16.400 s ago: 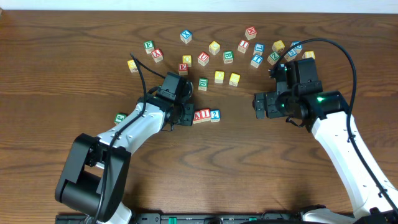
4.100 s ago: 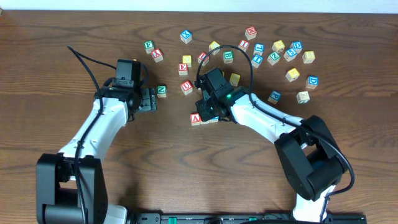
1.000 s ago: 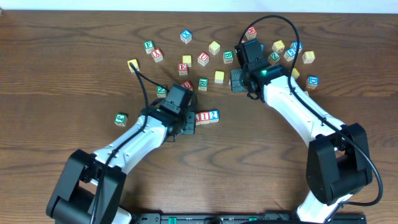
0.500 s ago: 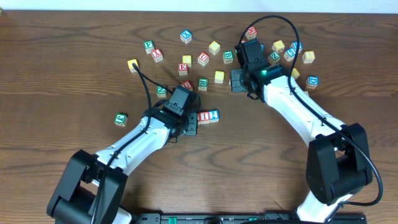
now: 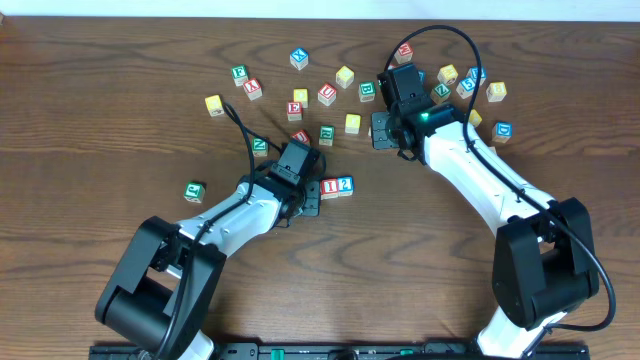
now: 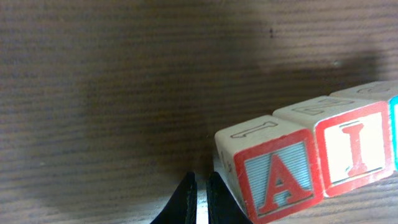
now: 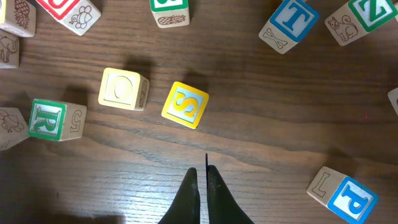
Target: Spell out AI2
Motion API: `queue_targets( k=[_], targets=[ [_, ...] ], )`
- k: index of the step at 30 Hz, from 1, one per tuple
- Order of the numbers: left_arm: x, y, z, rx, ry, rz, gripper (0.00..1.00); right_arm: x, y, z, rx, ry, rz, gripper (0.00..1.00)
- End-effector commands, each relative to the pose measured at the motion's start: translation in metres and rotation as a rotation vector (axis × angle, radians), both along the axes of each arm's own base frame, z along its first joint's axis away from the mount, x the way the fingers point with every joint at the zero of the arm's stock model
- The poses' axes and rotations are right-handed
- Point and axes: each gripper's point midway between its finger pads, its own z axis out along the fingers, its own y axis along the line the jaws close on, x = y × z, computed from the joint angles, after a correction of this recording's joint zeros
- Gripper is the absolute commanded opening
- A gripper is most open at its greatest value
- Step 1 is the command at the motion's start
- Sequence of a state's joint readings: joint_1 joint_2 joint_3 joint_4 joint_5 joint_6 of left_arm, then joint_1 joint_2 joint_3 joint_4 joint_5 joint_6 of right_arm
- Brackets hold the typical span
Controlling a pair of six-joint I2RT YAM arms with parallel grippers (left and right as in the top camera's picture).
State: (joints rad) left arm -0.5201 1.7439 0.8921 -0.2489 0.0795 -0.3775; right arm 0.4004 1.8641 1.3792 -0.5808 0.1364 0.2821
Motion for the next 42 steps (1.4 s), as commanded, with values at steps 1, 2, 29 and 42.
queue_targets(
  k=[1, 2, 29, 42],
  targets=[
    [0.003, 0.001, 0.0, 0.001, -0.011, 0.018, 0.08, 0.005, -0.002, 0.012, 0.004, -0.032, -0.026, 0.01],
    [0.002, 0.002, 0.0, 0.002, -0.011, 0.018, 0.08, 0.005, -0.002, 0.012, 0.004, -0.032, -0.026, 0.01],
    [0.014, 0.001, 0.005, 0.005, -0.066, 0.031, 0.08, 0.005, -0.002, 0.012, 0.004, -0.031, -0.025, 0.01],
    [0.017, 0.0, 0.006, -0.001, -0.077, 0.03, 0.08, 0.005, -0.002, 0.012, 0.004, -0.031, -0.025, 0.01]
  ],
)
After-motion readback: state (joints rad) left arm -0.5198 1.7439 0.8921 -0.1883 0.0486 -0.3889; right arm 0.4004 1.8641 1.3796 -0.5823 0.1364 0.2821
